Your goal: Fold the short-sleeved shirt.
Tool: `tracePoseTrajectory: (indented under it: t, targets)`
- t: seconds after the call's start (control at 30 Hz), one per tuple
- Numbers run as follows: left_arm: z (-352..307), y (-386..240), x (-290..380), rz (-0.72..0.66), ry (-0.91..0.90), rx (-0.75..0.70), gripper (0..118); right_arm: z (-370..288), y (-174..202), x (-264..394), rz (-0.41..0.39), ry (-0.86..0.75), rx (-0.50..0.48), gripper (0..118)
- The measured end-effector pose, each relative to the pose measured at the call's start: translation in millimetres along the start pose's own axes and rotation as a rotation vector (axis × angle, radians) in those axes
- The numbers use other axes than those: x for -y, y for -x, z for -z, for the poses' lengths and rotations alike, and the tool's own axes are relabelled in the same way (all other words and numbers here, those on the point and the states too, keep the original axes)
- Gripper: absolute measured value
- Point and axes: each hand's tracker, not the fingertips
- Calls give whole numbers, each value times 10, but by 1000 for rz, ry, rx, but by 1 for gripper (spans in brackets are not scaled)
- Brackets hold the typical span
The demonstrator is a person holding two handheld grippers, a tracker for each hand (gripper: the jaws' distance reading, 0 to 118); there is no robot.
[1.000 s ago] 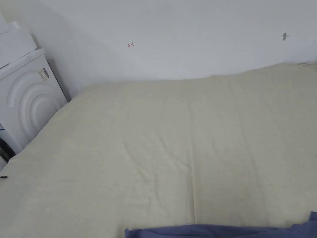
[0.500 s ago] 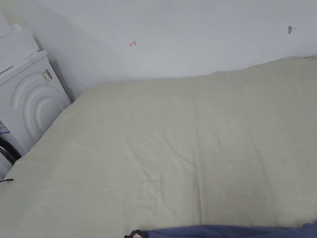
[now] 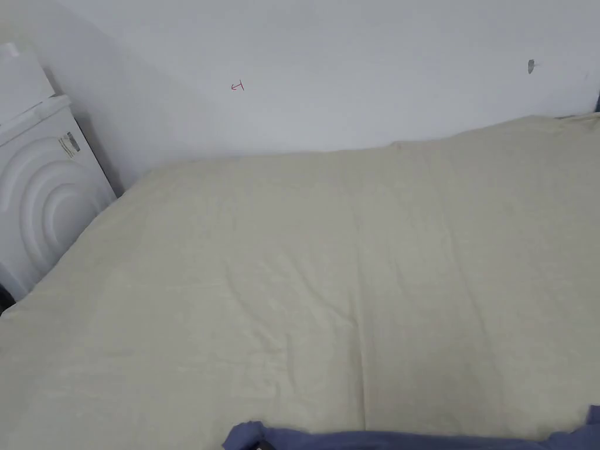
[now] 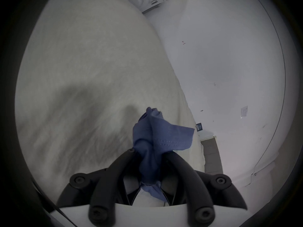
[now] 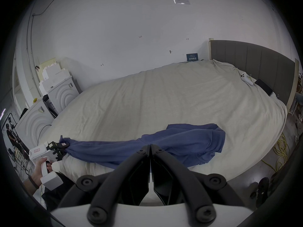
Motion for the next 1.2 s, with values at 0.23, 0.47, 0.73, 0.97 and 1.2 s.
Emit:
tracePoseTrajectory:
  t: [0.23, 0.47, 0.73, 0.97, 1.2]
  targets:
    - [-339, 18, -549, 270, -99, -95, 18, 27, -30, 5, 9, 5, 0, 1]
    - [-449, -735, -217, 929, -136, -177, 18, 62, -47, 33, 33, 6, 0, 1]
    - [248, -1324, 1214, 1522, 79, -130, 18, -23, -89, 51, 28, 11, 20, 1]
    - [718, -1009, 1834, 1694, 253, -215, 36, -104, -241, 86, 52, 13, 58, 1]
    - [216, -1144, 1244, 1227, 194, -56, 81, -68, -300, 160, 104, 27, 56, 1]
